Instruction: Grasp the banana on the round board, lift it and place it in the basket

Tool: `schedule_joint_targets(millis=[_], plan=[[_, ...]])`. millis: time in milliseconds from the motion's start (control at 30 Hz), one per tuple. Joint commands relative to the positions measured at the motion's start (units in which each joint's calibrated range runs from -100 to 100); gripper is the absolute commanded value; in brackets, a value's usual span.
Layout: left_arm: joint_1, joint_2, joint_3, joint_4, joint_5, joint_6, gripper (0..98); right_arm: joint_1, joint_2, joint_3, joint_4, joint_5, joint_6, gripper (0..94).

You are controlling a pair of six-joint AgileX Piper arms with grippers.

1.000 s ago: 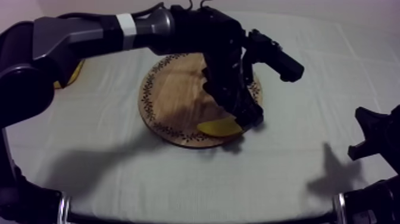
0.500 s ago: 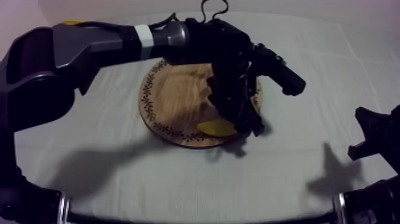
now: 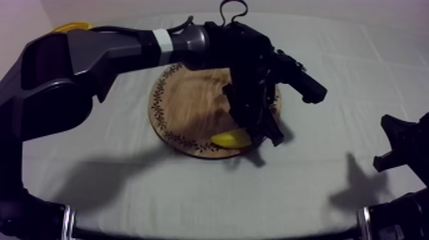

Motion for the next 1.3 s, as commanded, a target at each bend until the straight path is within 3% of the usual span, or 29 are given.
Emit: schedule_joint_targets(millis=[0, 200, 567, 767, 967, 1267], plan=[[0.0, 0.2, -0.47, -0.01, 0.42, 0.04, 20.9, 0.01, 0.03, -0.03, 0.0, 0.0, 0.01, 0.2], [-0.31, -1.72, -1.94, -0.61, 2.29, 0.99, 6.3, 0.01, 0.03, -0.03, 0.0, 0.0, 0.01, 0.2], [-4.16, -17.67, -4.01, -5.07, 9.14, 4.83, 3.5, 0.01, 0.03, -0.03, 0.0, 0.0, 0.01, 0.2], [-10.65, -29.52, -2.69, -7.92, 11.13, 5.19, 5.1, 0.01, 0.03, -0.03, 0.0, 0.0, 0.01, 0.2], [-19.65, -36.27, 2.76, -8.73, 11.36, 3.0, 5.4, 0.01, 0.03, -0.03, 0.0, 0.0, 0.01, 0.2], [-31.2, -34.85, 3.35, -9.48, 11.39, -1.84, 5.1, 0.01, 0.03, -0.03, 0.0, 0.0, 0.01, 0.2]])
